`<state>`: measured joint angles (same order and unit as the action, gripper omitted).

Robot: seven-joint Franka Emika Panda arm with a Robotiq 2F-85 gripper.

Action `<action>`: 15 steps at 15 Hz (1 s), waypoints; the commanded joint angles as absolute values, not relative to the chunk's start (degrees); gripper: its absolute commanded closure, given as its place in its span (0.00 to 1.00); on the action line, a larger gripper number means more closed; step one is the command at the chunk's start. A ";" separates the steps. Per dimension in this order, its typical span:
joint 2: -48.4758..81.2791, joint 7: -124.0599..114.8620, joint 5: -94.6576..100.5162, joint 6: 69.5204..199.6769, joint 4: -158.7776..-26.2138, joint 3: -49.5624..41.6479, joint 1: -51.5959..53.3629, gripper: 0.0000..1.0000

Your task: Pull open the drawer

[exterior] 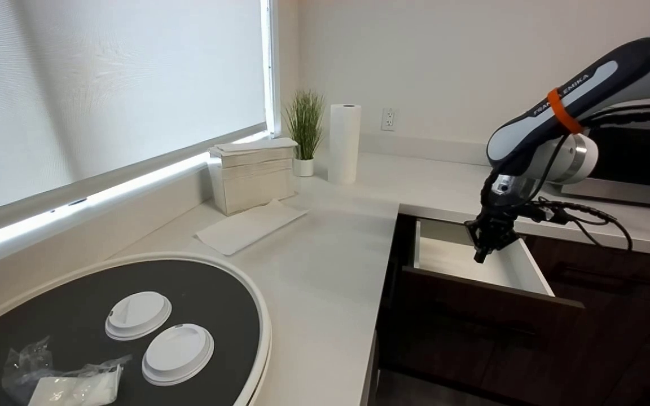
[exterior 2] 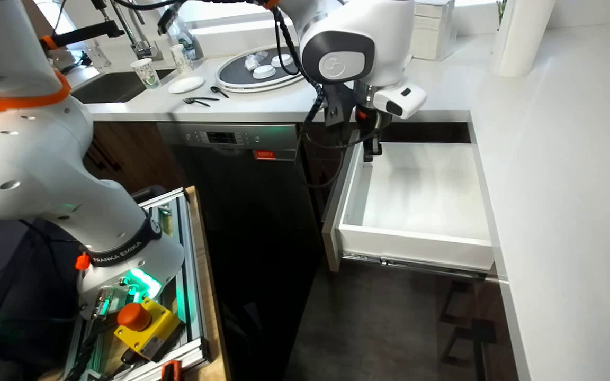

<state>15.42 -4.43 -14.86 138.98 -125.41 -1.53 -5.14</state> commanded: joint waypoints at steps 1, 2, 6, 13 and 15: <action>6.46 -8.72 -8.43 146.01 -131.45 -3.93 -3.29 1.00; 4.76 -10.61 -6.13 145.92 -132.08 -4.42 -3.07 0.75; -3.99 -14.21 -1.16 140.93 -134.48 -4.20 -3.49 0.51; -16.42 -21.96 4.11 119.66 -132.30 -0.19 -4.16 0.00; -18.89 -20.58 4.12 116.69 -131.60 0.79 -3.93 0.00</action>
<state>-15.18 -19.73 2.76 121.31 -131.76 -0.60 -4.09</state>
